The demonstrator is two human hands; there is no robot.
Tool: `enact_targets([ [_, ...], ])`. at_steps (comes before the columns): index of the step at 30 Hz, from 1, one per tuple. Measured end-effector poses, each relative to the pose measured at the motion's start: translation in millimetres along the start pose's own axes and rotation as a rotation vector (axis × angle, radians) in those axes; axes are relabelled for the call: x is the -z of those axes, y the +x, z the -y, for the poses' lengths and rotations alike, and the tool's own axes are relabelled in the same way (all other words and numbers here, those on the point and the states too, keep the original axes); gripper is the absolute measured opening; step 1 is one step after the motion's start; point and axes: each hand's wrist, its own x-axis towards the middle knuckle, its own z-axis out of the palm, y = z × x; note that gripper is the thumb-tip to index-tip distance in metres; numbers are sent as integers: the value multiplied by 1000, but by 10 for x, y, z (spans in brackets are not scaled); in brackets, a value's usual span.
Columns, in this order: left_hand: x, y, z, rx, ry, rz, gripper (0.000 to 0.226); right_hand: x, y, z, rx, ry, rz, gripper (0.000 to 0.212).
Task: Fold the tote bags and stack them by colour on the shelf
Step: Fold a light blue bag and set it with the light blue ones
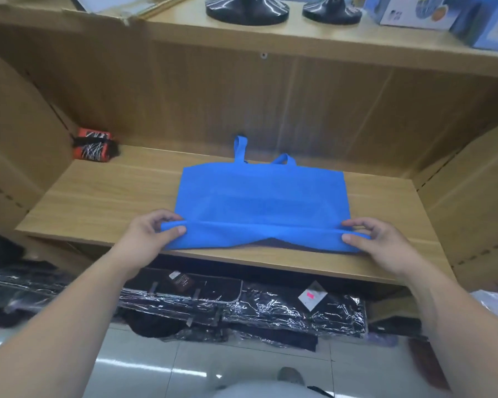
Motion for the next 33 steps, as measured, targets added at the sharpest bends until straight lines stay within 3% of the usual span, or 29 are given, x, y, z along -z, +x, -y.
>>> enact_targets([
  [1,-40,28,8,9,-52,-36,11,-41,-1,18,6,13,-39,40],
  [3,-116,81,-23,16,-111,-110,10,-117,11,89,37,17,-110,16],
  [7,-138,154,-105,-51,-46,-183,10,-146,67,175,106,-100,-162,4],
  [12,-74,278,5,-97,293,-155,8,-182,158,112,86,-278,-124,12],
  [15,-183,339,-28,-101,383,-192,8,-212,264,12,118,-325,-212,13],
  [20,-300,413,-185,-93,426,-260,8,-170,380,-128,167,-368,-233,11],
  [25,-326,454,-223,-189,453,-170,30,-136,382,-232,314,-454,-270,14],
  [33,-348,447,-239,-281,511,-107,24,26,469,-266,338,-395,-197,16],
])
